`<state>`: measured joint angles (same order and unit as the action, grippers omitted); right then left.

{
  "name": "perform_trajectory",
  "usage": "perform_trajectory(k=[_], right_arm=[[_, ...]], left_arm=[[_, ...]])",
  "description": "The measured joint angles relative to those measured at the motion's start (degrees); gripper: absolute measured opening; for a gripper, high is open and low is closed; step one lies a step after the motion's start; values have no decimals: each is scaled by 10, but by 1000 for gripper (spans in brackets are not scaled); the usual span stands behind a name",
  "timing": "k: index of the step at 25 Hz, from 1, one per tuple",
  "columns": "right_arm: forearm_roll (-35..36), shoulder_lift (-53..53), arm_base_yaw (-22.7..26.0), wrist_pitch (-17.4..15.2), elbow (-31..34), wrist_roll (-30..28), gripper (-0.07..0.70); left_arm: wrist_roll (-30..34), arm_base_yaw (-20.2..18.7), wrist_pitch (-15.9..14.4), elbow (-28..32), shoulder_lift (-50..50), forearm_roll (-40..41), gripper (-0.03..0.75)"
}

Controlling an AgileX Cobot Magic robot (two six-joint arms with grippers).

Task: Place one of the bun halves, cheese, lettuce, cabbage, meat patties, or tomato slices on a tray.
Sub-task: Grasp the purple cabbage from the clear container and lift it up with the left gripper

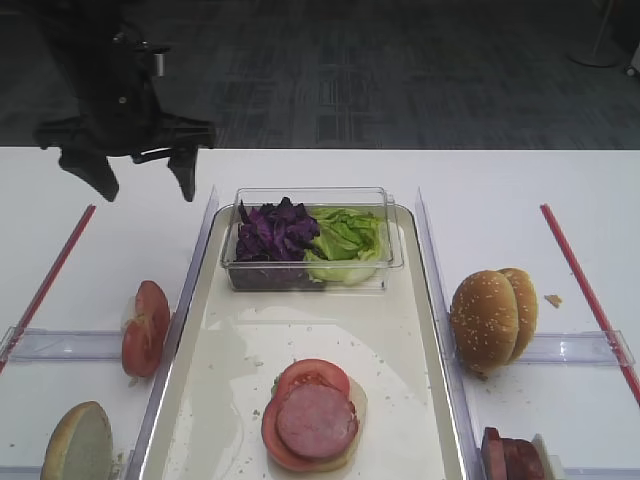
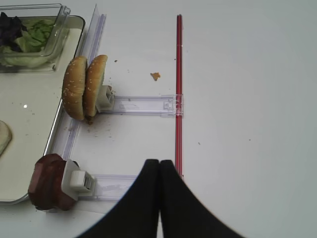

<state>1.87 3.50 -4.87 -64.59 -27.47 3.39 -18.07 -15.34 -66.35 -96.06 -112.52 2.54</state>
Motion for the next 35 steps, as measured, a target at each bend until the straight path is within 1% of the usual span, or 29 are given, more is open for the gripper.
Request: perform_trajectory(k=[3,7,10,13,17,26,30,35], right_arm=[[0,0,0,0,0,0,364],[0,0,0,0,0,0,364],[0,0,0,0,0,0,364],[0,0,0,0,0,0,364],[0,0,0,0,0,0,364],[0,0,0,0,0,0,364],[0,0,0,0,0,0,364],[0,0,0,0,0,-1,364]], left_arm=[[-34,-41,-8,-29,-23,0,565],[-66,-86,-33,-80,-68,14,559],[-84,-117,-36,-121,-103,23,557],[-97,-136,-36,-159,-128,23,556],[-104,-144,-36,-188,-150,27,552],[-124,-146,-38,-194,-158,39,497],[-144,-146,-38,-194,-158,43,493],[-149,-146,-38,-195,-172,26,493]])
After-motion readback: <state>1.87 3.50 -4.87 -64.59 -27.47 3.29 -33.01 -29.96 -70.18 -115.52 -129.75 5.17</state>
